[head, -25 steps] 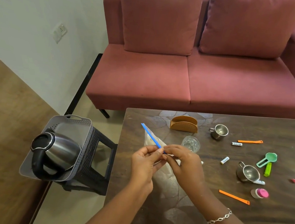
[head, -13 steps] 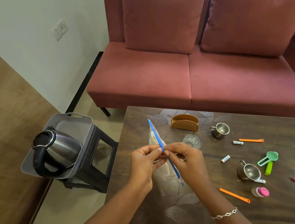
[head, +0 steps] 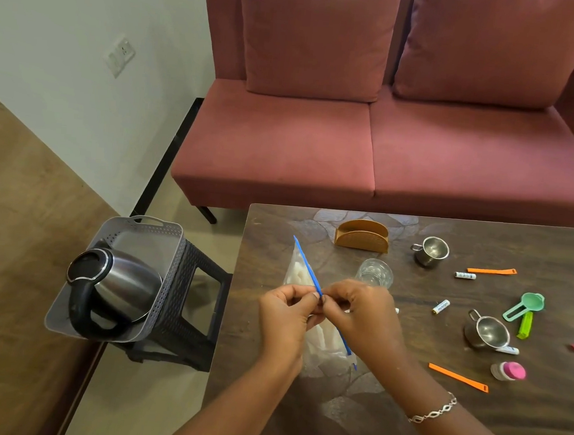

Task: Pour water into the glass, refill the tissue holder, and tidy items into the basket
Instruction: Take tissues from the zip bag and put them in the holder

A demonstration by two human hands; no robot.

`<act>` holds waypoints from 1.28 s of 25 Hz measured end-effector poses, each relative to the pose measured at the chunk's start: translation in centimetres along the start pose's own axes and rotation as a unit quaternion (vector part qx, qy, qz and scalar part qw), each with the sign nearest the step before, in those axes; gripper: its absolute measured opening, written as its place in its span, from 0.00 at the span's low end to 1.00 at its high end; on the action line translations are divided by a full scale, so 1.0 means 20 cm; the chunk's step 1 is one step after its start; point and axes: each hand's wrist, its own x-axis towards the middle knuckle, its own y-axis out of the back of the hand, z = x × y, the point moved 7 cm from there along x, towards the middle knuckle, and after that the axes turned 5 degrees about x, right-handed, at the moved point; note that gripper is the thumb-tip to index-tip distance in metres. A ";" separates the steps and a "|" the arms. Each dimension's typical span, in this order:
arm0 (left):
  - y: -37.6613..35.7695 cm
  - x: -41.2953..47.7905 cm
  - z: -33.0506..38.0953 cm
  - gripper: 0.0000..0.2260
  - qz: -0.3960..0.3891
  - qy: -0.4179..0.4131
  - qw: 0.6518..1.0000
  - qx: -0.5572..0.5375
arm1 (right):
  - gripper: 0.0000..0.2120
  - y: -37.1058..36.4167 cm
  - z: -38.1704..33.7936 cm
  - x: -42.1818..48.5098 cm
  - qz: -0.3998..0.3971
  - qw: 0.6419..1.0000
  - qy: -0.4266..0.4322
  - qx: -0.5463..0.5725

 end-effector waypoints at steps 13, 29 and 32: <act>0.00 0.04 -0.04 0.05 -0.038 -0.005 0.999 0.021 | 0.05 0.00 0.02 -0.01 -0.005 0.999 -0.031 -0.020; 0.10 0.02 -0.01 0.13 -0.004 -0.104 0.989 0.103 | 0.05 0.15 0.09 0.01 0.077 0.995 -0.065 0.013; 0.16 0.05 0.01 0.12 0.037 -0.132 0.986 0.097 | 0.05 0.17 0.03 0.01 0.055 0.998 -0.033 0.024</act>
